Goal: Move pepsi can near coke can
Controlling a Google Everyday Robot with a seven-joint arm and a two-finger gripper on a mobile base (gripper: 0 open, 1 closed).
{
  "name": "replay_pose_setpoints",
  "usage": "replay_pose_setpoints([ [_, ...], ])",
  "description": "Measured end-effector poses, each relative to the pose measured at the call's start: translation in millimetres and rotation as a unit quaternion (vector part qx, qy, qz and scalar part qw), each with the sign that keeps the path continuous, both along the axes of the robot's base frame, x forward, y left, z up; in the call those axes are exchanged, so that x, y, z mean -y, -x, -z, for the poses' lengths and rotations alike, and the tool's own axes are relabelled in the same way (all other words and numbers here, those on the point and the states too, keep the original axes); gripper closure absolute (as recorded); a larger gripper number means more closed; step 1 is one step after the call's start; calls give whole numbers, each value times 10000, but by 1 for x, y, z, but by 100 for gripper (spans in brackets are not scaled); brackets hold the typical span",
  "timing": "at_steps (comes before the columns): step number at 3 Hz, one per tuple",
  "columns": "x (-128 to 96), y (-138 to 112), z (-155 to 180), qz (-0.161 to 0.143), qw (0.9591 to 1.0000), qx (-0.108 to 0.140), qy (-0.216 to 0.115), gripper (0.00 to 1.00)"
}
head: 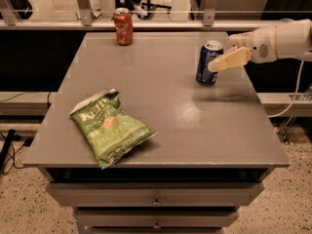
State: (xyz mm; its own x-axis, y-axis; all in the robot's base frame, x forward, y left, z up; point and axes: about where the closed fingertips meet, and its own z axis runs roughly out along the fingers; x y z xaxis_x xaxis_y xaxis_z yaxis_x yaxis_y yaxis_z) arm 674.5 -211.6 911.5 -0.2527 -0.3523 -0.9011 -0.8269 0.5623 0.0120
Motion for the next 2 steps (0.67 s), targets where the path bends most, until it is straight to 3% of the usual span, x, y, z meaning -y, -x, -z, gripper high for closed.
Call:
replay_pose_setpoints([
  [1, 0, 0, 0, 0, 10000, 0, 0, 0],
  [2, -12, -12, 11, 21, 9998, 50, -203, 0],
])
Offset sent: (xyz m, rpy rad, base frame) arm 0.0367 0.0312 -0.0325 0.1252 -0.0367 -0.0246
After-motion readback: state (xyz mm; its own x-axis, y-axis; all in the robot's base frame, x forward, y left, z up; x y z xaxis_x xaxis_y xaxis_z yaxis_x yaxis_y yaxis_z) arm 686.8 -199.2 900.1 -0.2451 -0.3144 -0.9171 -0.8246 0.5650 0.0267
